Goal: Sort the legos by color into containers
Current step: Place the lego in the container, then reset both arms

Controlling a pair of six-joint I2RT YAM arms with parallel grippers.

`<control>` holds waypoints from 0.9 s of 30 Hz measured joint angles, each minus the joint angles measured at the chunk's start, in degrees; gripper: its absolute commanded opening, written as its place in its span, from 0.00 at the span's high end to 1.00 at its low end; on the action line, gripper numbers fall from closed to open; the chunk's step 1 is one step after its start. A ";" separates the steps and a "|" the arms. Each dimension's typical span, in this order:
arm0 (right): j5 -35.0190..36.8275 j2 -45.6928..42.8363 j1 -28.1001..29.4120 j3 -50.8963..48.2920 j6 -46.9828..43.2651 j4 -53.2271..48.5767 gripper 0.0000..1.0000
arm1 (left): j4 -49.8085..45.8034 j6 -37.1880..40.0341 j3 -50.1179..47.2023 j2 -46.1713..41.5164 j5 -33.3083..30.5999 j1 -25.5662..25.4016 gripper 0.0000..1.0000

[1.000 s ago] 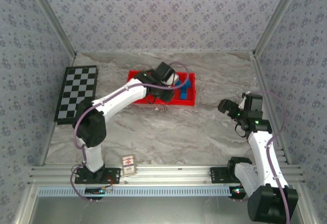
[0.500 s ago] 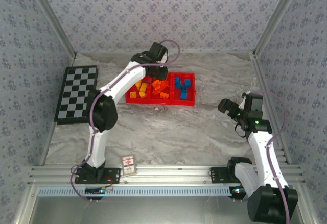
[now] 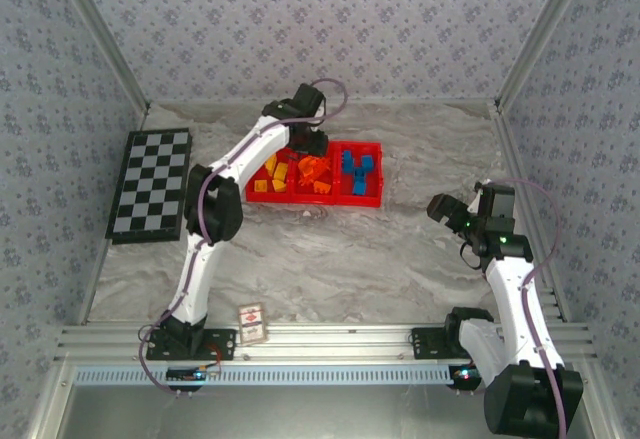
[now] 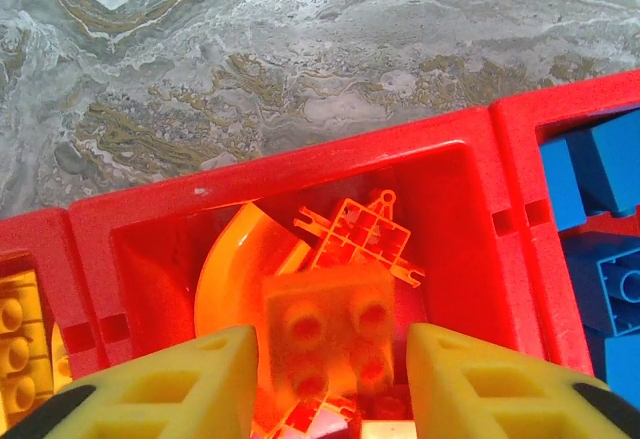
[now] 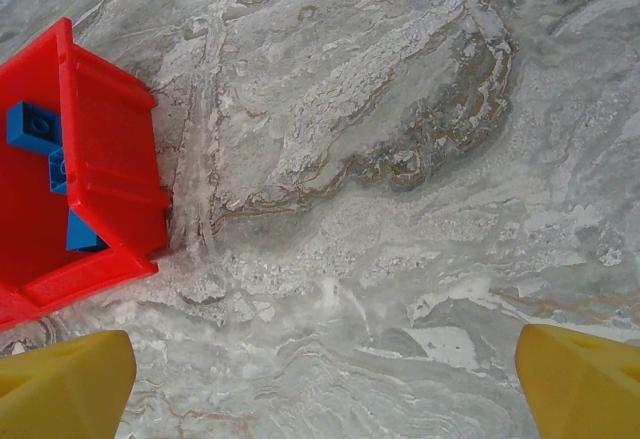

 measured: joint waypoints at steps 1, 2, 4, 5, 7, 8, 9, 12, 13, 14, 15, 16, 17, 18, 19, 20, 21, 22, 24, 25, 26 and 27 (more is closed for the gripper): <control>0.02 0.00 0.00 0.00 0.00 0.00 0.00 | 0.04 -0.07 0.00 0.00 0.02 -0.02 0.48; 0.00 0.02 0.00 0.00 0.00 0.00 0.00 | 0.04 -0.04 -0.02 -0.02 0.20 -0.02 0.46; 0.02 0.02 0.00 0.00 0.00 0.04 0.00 | 0.20 0.00 -0.07 -0.11 0.33 -0.02 0.43; 0.02 0.02 0.00 0.00 0.00 0.04 0.00 | 0.55 0.07 -0.35 -0.37 0.46 -0.02 0.42; 0.02 0.07 0.00 0.00 0.00 0.09 0.00 | 0.98 0.11 -1.20 -1.16 0.68 -0.02 0.40; 0.02 0.13 0.00 0.00 0.00 0.09 0.00 | 1.29 0.17 -1.88 -1.79 0.74 -0.02 0.37; 0.02 0.20 0.00 0.00 0.00 0.11 0.00 | 1.68 0.20 -2.60 -2.45 0.90 -0.02 0.35; 0.02 0.92 0.00 0.00 0.00 0.28 0.00 | 3.93 0.26 -6.45 -5.84 1.33 -0.02 0.25; 0.02 1.27 0.00 0.00 0.00 0.44 0.00 | 5.20 0.48 -8.57 -7.74 1.38 -0.02 0.21; 0.00 1.60 0.00 0.00 0.02 0.57 0.00 | 6.60 1.01 -11.02 -9.99 1.51 -0.02 0.02; 0.00 1.88 0.00 0.00 0.07 0.70 0.00 | 7.76 0.79 -13.03 -11.82 1.66 -0.02 0.00; -0.13 2.19 0.00 0.00 0.26 0.98 0.00 | 9.55 0.85 -15.58 -14.34 1.75 -0.02 0.00; -0.44 2.51 0.00 0.00 0.50 1.49 0.00 | 11.39 0.92 -18.18 -17.09 1.73 -0.02 0.00; -0.70 2.80 0.00 0.00 0.72 1.92 0.00 | 12.66 1.07 -19.93 -19.12 1.75 0.00 0.00; -1.20 3.28 0.00 0.00 1.20 2.67 0.00 | 14.08 1.14 -21.59 -21.35 1.75 0.00 0.00; -1.70 3.93 0.02 0.00 1.86 3.56 0.00 | 15.63 1.29 -23.08 -23.43 1.75 0.00 0.00; -2.10 4.52 0.07 0.00 2.27 4.22 0.00 | 17.18 1.40 -24.46 -25.22 1.75 0.00 0.00; -2.64 5.49 0.15 0.00 2.91 5.11 0.00 | 19.34 1.70 -26.51 -27.56 1.75 0.00 0.00; -3.48 7.61 0.63 0.15 3.91 6.54 0.00 | 23.91 2.38 -31.69 -32.44 1.57 0.00 0.00; -4.09 8.94 1.01 0.44 4.44 7.19 0.00 | 26.62 2.71 -35.32 -35.56 1.05 0.00 0.00; -4.57 10.43 1.44 1.01 4.79 7.58 0.00 | 28.98 3.08 -38.69 -38.32 0.28 0.00 0.00; -5.01 11.87 1.92 1.79 5.01 7.96 0.00 | 31.32 3.30 -42.14 -40.98 -0.70 0.00 0.00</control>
